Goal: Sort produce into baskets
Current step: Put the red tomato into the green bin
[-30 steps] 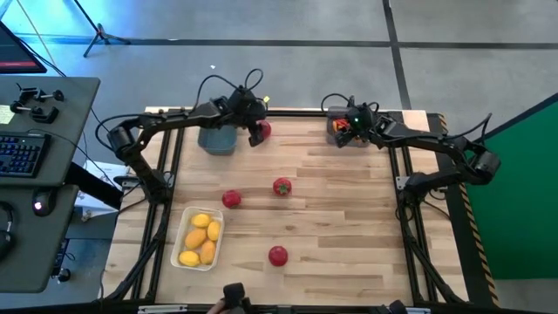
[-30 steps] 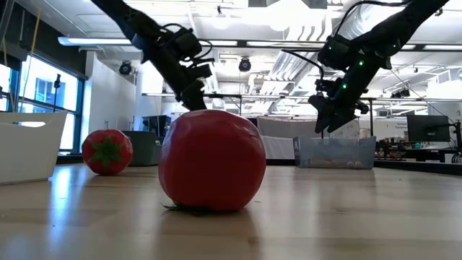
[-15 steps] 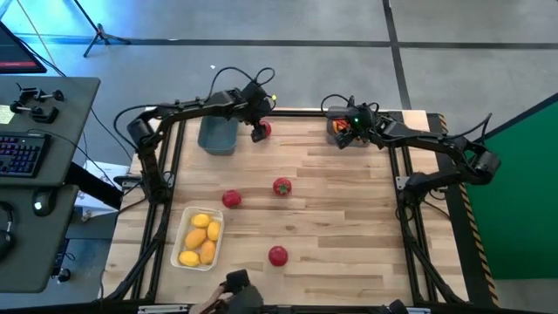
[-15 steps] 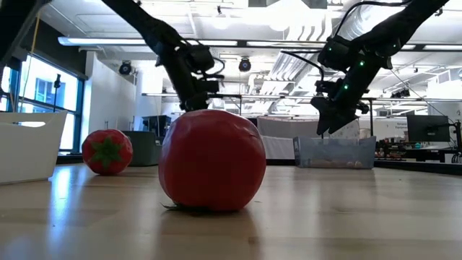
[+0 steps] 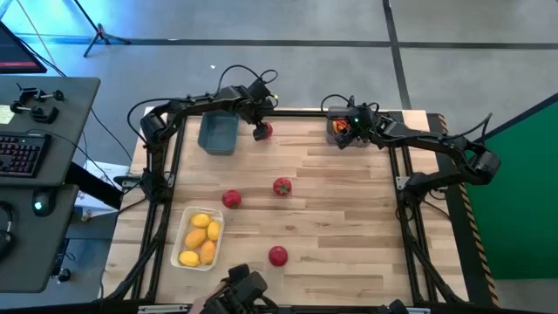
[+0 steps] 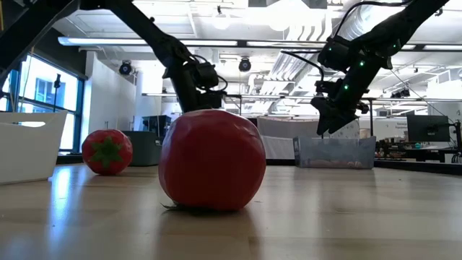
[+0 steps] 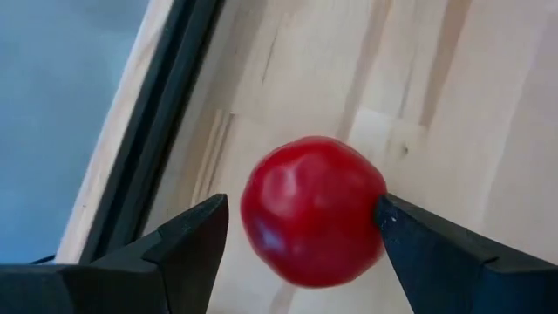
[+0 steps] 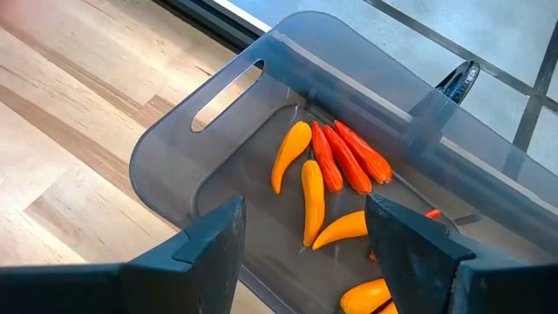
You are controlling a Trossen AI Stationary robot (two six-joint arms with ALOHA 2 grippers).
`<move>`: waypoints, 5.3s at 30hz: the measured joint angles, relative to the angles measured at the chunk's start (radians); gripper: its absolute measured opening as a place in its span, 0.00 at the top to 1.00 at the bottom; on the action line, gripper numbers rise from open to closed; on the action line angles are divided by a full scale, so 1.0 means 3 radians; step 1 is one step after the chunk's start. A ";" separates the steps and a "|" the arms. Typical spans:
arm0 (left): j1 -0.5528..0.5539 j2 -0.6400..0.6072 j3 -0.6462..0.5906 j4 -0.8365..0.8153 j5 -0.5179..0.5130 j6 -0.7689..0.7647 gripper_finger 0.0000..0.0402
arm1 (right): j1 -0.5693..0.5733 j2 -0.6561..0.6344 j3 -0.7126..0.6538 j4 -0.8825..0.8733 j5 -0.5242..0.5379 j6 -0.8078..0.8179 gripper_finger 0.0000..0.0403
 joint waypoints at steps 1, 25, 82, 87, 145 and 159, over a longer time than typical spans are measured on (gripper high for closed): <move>0.0001 0.0002 -0.0002 0.0000 0.0040 0.0015 0.30 | 0.0000 0.0000 0.0000 0.0000 0.0000 0.0000 0.44; -0.0093 0.0002 -0.0037 -0.0187 0.0059 0.0150 0.50 | 0.0001 0.0000 0.0000 -0.0001 0.0001 0.0000 0.44; 0.0007 -0.0221 -0.0048 -0.0178 -0.0321 0.0282 0.36 | 0.0003 -0.0001 0.0000 -0.0090 -0.0587 -0.0029 0.44; 0.0031 -0.0171 -0.0045 -0.0126 -0.0116 0.0259 0.36 | 0.0003 -0.0001 0.0000 -0.0089 -0.0586 -0.0028 0.44; 0.0111 -0.0188 -0.0058 -0.0167 -0.0002 0.0202 0.58 | 0.0003 -0.0001 0.0000 -0.0092 -0.0586 -0.0064 0.44; 0.0135 -0.0665 -0.0051 -0.0463 -0.0029 0.0107 0.58 | 0.0003 -0.0001 0.0000 -0.0112 -0.0586 -0.0064 0.44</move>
